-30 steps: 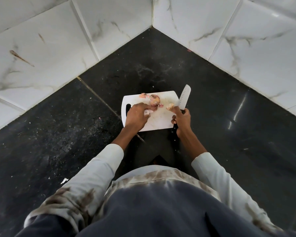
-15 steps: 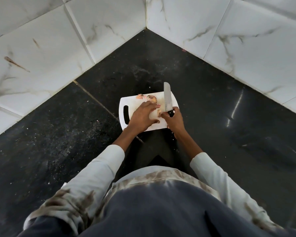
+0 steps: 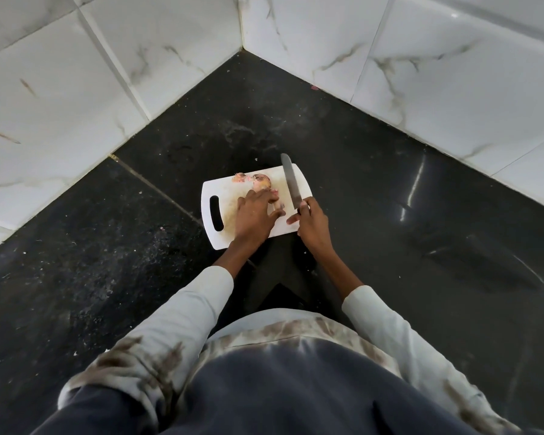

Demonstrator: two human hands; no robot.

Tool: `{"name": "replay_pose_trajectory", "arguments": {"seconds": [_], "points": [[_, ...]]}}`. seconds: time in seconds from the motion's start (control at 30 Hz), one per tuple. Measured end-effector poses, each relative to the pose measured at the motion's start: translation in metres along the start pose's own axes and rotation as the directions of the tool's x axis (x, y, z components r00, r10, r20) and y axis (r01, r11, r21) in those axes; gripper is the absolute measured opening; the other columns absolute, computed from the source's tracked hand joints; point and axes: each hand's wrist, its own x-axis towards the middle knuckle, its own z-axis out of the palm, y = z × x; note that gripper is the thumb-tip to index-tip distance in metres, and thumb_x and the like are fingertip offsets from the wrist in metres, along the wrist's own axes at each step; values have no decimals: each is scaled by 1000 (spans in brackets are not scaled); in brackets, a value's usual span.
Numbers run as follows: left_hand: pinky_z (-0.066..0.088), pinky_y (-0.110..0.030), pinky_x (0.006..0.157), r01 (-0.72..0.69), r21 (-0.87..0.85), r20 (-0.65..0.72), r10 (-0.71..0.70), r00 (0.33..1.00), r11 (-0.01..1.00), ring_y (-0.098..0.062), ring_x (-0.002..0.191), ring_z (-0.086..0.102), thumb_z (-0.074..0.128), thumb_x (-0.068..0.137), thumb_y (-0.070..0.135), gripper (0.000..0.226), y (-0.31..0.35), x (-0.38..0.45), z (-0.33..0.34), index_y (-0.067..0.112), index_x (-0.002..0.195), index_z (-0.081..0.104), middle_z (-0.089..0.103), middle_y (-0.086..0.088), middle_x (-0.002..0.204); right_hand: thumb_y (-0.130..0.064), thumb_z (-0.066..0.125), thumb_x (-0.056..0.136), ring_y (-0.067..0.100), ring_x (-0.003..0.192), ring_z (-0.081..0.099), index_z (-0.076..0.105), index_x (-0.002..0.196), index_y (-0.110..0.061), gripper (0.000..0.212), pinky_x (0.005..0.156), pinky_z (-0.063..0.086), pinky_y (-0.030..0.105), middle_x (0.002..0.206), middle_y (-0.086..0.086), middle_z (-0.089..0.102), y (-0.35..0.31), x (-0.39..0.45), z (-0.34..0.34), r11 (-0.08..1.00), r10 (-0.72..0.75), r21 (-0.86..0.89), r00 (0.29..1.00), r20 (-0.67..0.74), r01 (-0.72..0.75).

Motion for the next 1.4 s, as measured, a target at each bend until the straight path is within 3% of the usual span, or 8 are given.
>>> {"name": "replay_pose_trajectory", "arguments": {"seconds": [0.1,0.23,0.5,0.67,0.8,1.0,1.2,1.4], "points": [[36,-44,115,5,-14,-2,-5,1000,1000,-19,134,55,74,96,36,33,2,2,5,21,126,72,70,6,135,-29,38,113,20,74,63,58,110,-15,25,71,54,42,91,6,72,12,-9,0,997,-48,-59,999,18,49],[35,-45,117,35,-80,18,-34,999,996,-16,132,58,75,95,35,31,-1,3,8,20,123,73,70,7,136,-35,47,111,18,77,64,55,118,-23,17,69,53,37,90,4,67,24,-17,0,992,-96,-79,994,48,99],[53,-48,103,81,-224,-17,-87,996,971,-21,107,72,84,87,22,21,0,4,7,14,106,79,79,2,115,-34,44,110,15,63,53,48,105,-29,9,58,42,32,83,16,66,27,-21,2,989,-132,-52,989,64,135],[51,-24,86,80,-269,-41,-95,995,960,-21,101,73,86,83,13,14,1,4,8,10,96,82,81,-1,108,-33,43,111,11,57,49,44,101,-37,10,53,39,28,80,15,66,29,-23,0,980,-161,-109,985,65,167],[59,-36,85,74,-285,-16,-81,997,956,-21,94,75,83,84,10,11,-1,5,8,9,95,82,82,-1,100,-29,43,112,4,53,43,43,103,-35,10,49,36,22,76,12,62,29,-25,-1,979,-155,-122,985,72,163],[57,-31,79,14,-258,-48,-27,999,966,-15,86,73,77,88,8,10,1,4,8,13,93,84,81,0,95,-23,41,112,13,57,47,41,112,-31,8,50,38,30,70,4,55,24,-25,-1,973,-139,-170,985,102,155],[56,-36,82,4,-224,-33,-11,999,975,-23,91,74,77,87,14,10,0,5,7,15,94,85,82,-2,98,-18,40,110,15,54,49,36,111,-31,14,47,38,31,68,2,54,22,-25,2,959,-159,-222,983,95,177],[59,-42,84,-34,-234,-17,31,999,972,-23,88,75,76,88,15,11,-4,9,5,16,92,86,83,-1,95,-17,40,110,23,63,61,34,123,-28,18,52,46,38,80,9,62,17,-24,4,948,-125,-283,987,97,148]]}}
